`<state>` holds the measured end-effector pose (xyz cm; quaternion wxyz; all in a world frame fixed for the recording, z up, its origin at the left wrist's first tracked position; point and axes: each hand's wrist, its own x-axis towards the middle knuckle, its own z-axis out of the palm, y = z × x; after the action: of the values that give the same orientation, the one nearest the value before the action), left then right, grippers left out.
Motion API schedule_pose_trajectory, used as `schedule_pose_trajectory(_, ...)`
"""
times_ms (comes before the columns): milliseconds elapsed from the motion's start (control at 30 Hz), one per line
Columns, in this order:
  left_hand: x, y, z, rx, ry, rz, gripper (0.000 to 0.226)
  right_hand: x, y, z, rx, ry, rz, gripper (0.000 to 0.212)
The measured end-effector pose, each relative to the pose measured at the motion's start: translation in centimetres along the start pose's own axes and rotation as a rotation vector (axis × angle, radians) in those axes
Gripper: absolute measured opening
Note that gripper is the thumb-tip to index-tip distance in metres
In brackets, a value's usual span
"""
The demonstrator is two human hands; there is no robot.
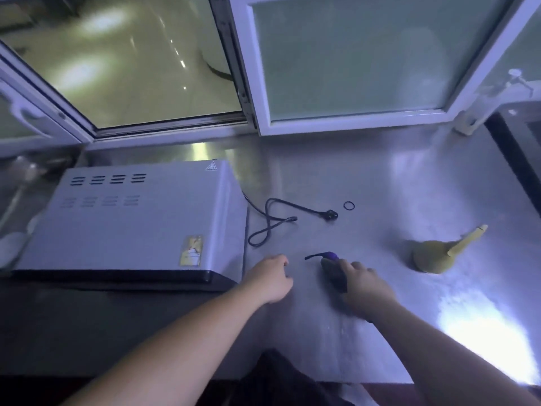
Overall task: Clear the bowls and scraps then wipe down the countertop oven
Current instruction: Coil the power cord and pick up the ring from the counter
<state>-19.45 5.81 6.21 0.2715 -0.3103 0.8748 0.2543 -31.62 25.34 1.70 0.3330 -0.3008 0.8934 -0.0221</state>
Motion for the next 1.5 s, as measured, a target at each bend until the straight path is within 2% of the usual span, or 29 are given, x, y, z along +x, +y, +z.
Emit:
schedule_pose_trajectory(267,3.4,0.2,-0.1,0.012,0.026,-0.117,0.049,3.2,2.5,1.1,-0.059,-0.007,-0.11,0.079)
schedule_pose_trajectory(433,5.9,0.2,-0.5,-0.008,0.057,-0.158,0.052,4.1,3.0,1.5,-0.035,-0.094,-0.092,0.077)
schedule_pose_trajectory(600,8.9,0.3,-2.2,-0.029,0.209,-0.187,0.04,6.5,1.7,-0.7,0.035,0.047,-0.142,0.067)
schedule_pose_trajectory(733,11.7,-0.3,-2.9,-0.026,0.275,-0.218,0.041,10.9,-0.8,-3.1,0.054,0.078,-0.143,0.06)
schedule_pose_trajectory(867,14.8,-1.0,-3.0,0.037,0.214,-0.275,0.043,15.5,-2.8,-4.1,0.008,0.123,-0.168,0.054)
schedule_pose_trajectory(1033,17.8,-1.5,-2.8,-0.004,0.074,-0.344,0.047,19.7,-3.7,-3.5,-0.144,0.176,-0.205,0.042)
schedule_pose_trajectory(1200,19.3,-1.5,-2.7,-0.087,0.091,-0.378,0.041,21.1,-3.2,-3.2,-0.241,0.162,-0.201,0.042)
schedule_pose_trajectory(1333,19.9,-0.8,-3.0,0.058,0.226,-0.207,0.023,20.7,-2.0,-3.4,-0.22,0.114,-0.157,0.04)
schedule_pose_trajectory(1433,20.4,-0.4,-3.5,0.236,0.373,-0.004,0.024,19.9,-0.9,-3.2,-0.086,0.096,-0.084,0.033)
schedule_pose_trajectory(1500,20.9,-0.1,-3.6,0.26,0.393,0.088,0.026,19.3,-0.3,-3.3,0.038,0.1,-0.029,0.028)
